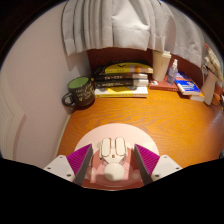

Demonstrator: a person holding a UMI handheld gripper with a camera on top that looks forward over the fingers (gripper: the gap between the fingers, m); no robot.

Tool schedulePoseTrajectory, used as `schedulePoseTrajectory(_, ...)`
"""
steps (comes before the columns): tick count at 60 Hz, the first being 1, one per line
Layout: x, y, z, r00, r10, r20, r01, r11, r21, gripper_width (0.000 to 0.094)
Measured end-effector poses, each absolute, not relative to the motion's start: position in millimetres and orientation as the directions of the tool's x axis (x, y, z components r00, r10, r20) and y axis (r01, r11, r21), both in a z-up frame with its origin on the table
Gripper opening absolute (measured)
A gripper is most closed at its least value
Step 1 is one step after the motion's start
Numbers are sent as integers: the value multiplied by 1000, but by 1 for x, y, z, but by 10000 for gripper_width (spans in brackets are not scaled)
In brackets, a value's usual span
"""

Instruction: Arrange mouse

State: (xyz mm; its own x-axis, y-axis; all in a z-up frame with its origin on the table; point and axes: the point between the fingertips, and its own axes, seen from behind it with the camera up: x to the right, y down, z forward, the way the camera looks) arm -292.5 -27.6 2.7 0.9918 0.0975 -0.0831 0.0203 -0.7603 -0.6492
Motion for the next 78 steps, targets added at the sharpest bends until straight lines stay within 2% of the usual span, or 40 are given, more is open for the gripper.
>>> schedulePoseTrajectory(1,-293,-28,8,991,101,-89,18,-754,-657,876)
schedulePoseTrajectory(13,-254,-45,107,984,163,-78,48,-652,-757,868)
schedulePoseTrajectory(22,-183,-82,178,986,156,-64,42,-595,-803,862)
schedulePoseTrajectory(32,-99,-133,225,990,137,-23,57,-551,-833,848)
schedulePoseTrajectory(41,-32,-173,242,995,102,-10,46,-534,-844,846)
schedulePoseTrajectory(51,26,-207,242,999,54,-8,23,-544,-839,845)
schedulePoseTrajectory(78,77,-228,226,1000,-15,-21,-26,-568,-822,847)
